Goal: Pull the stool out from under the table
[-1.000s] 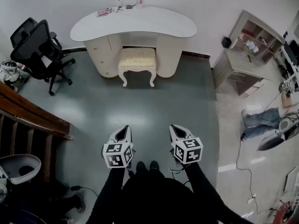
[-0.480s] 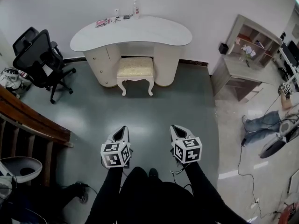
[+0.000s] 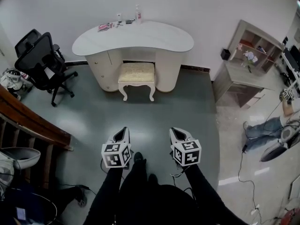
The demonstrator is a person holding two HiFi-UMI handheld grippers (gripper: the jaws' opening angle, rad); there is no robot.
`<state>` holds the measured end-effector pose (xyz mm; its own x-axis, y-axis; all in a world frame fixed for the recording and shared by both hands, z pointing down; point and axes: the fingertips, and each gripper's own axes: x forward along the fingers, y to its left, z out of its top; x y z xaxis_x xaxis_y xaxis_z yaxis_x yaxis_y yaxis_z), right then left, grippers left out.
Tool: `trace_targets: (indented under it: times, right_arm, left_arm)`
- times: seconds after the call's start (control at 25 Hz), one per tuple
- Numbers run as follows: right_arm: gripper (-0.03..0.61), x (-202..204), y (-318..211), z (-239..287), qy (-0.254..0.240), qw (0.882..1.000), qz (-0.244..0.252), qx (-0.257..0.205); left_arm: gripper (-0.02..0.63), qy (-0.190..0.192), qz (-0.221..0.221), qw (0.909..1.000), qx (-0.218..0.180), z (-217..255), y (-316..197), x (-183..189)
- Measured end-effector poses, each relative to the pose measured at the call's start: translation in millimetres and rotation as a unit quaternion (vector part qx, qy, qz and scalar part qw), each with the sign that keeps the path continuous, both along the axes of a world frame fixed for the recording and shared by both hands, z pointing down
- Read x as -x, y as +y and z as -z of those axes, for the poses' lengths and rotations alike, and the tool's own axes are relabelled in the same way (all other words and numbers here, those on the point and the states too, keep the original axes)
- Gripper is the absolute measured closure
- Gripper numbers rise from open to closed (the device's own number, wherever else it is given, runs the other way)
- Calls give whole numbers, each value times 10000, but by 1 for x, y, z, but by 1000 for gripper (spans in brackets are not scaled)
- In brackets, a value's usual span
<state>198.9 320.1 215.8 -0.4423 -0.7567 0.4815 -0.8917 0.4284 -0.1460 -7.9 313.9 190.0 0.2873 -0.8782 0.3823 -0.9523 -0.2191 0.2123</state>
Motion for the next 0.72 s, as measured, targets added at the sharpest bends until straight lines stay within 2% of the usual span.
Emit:
trace_targets:
  times: [0.32,0.72]
  right_arm:
    - [575,9,-32,-2,71,10000,21,22]
    - [575,36,-100,-17,243,9993,94,259]
  left_arm:
    - [607,-65,-21,10000,54,-2,-33,13]
    - [607,-74,-137,9998,157,-18,-110,36]
